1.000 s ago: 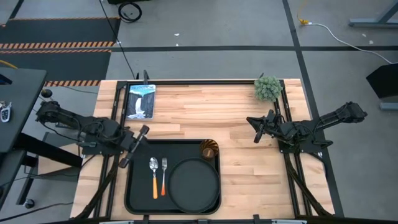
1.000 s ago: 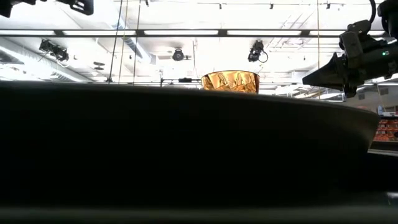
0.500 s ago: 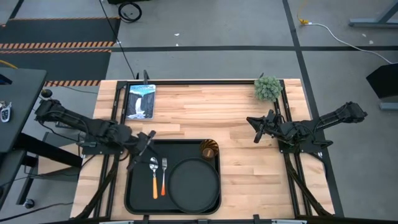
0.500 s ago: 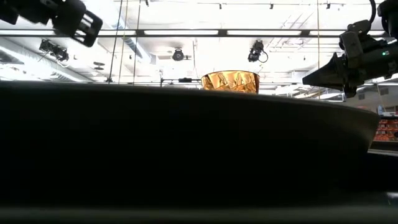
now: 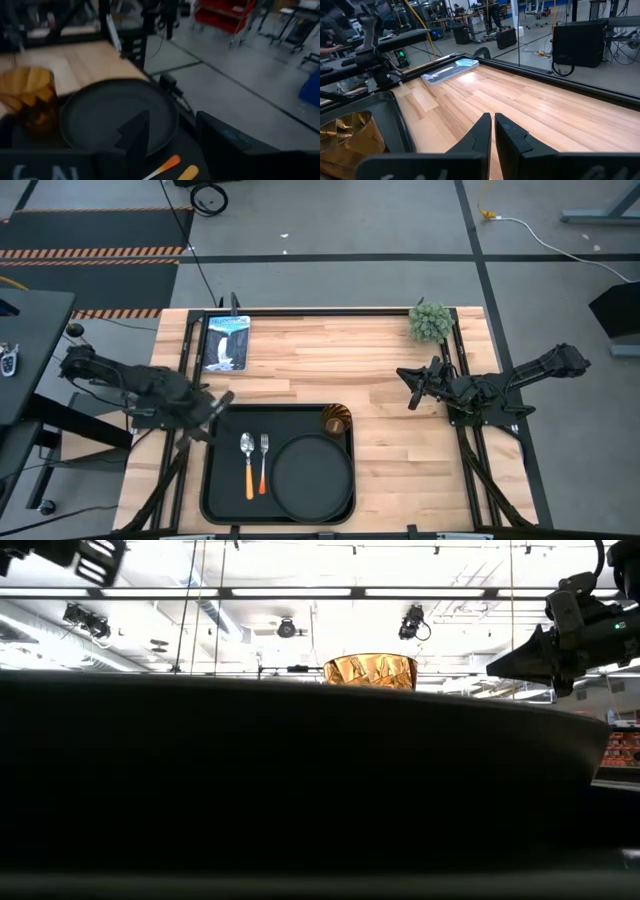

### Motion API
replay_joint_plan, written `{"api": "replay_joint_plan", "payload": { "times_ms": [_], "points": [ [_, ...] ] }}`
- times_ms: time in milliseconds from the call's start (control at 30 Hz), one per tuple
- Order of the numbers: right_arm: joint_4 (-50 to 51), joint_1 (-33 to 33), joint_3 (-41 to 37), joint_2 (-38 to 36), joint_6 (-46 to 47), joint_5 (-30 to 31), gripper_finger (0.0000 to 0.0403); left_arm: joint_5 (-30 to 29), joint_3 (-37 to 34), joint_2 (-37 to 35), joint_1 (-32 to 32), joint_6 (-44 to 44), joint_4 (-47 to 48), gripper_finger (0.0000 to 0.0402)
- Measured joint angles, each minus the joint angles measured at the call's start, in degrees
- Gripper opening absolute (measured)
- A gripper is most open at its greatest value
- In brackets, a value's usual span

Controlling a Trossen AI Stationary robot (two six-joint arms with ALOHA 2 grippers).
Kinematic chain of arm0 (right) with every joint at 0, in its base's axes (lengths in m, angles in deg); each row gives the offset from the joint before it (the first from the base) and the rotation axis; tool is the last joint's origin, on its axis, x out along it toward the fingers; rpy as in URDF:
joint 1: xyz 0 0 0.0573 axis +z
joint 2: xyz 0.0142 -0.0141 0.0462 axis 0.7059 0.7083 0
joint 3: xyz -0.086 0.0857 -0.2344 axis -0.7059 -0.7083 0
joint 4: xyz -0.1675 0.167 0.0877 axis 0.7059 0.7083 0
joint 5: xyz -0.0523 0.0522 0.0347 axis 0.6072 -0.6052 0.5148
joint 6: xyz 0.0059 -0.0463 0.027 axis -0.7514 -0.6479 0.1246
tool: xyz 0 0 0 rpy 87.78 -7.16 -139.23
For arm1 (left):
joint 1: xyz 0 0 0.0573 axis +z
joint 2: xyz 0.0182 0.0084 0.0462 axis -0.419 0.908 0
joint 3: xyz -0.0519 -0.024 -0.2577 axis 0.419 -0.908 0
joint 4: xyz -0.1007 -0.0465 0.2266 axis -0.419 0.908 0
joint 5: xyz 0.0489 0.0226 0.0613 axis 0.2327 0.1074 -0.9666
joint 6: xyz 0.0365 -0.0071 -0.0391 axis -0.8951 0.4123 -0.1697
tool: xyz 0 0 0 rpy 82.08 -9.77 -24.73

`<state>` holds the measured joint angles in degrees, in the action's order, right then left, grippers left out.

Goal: Pick and place plate/cup/fork/spoon on tray
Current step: Return to Home Position

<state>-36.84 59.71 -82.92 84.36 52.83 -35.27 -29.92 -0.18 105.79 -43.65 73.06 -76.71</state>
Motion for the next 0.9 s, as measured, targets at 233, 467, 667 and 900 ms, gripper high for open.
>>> {"api": "replay_joint_plan", "payload": {
  "times_ms": [233, 467, 667, 900],
  "points": [
    [0.0, 0.0, 0.0, 0.0, 0.0, 0.0, 0.0028, 3.6, 0.0, -14.1, 0.0, -1.3, 6.2, 0.0172],
    [0.0, 0.0, 0.0, 0.0, 0.0, 0.0, 0.0028, 4.0, 0.0, -19.6, 0.0, -1.1, 11.0, 0.0172],
    [0.0, 0.0, 0.0, 0.0, 0.0, 0.0, 0.0028, 4.0, 0.0, -19.8, 0.0, -1.1, 15.9, 0.0172],
    [0.0, 0.0, 0.0, 0.0, 0.0, 0.0, 0.0028, 3.8, 0.0, -19.8, 0.0, -1.3, 16.2, 0.0172]
  ]
}}
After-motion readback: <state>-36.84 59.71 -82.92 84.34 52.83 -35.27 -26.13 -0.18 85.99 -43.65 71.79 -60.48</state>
